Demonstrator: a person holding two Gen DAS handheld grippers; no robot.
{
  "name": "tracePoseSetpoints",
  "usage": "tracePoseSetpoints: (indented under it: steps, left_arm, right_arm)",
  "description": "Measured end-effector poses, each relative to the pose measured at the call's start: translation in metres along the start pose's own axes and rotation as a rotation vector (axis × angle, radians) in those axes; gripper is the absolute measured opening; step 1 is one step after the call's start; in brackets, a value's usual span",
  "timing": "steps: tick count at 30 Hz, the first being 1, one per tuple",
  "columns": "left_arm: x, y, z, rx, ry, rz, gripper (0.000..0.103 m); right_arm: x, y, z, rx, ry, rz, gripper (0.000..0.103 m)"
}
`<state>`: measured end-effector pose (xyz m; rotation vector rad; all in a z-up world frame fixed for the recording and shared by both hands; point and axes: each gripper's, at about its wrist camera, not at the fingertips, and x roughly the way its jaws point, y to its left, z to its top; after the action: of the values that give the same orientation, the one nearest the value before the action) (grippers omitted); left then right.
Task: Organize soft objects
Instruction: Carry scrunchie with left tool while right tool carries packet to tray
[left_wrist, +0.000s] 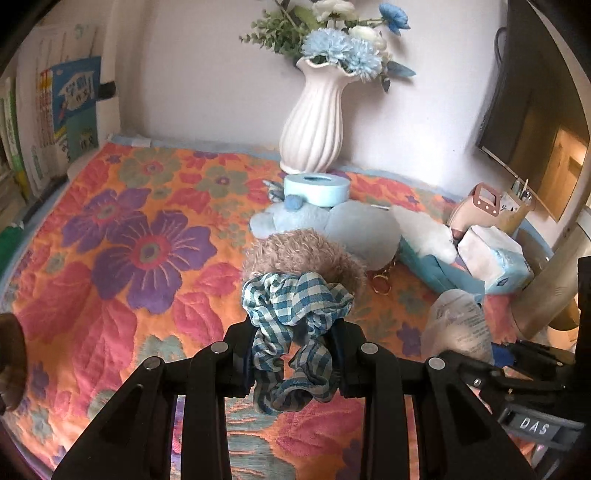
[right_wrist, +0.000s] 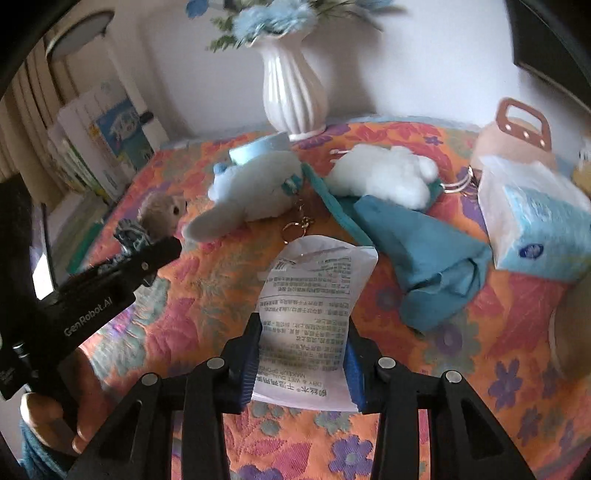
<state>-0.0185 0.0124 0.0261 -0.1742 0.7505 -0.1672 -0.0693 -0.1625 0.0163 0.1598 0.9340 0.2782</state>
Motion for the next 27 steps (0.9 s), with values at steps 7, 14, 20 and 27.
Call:
tracePoseSetpoints:
  steps: [7,14,20,27]
  left_arm:
    - [0.001,0.005,0.000,-0.020,0.001,-0.003,0.028]
    - [-0.014,-0.019,-0.006,0.015,0.004,-0.071,0.028]
    - [-0.036,-0.075,-0.016,0.071,0.034,-0.274,0.028]
    - [-0.055,-0.157,-0.029,0.183,0.086,-0.434,0.028]
  right_arm:
    - [-0.008,-0.003,-0.004,0.024,-0.038,-0.042,0.039]
    - [-0.050,-0.008,-0.013,0.070,-0.083,-0.069,0.039]
    - [-0.093,-0.036,-0.039,0.164,-0.072,-0.048,0.039]
    - [-0.159,-0.102,-0.084,0.310,-0.075,-0.059,0.039]
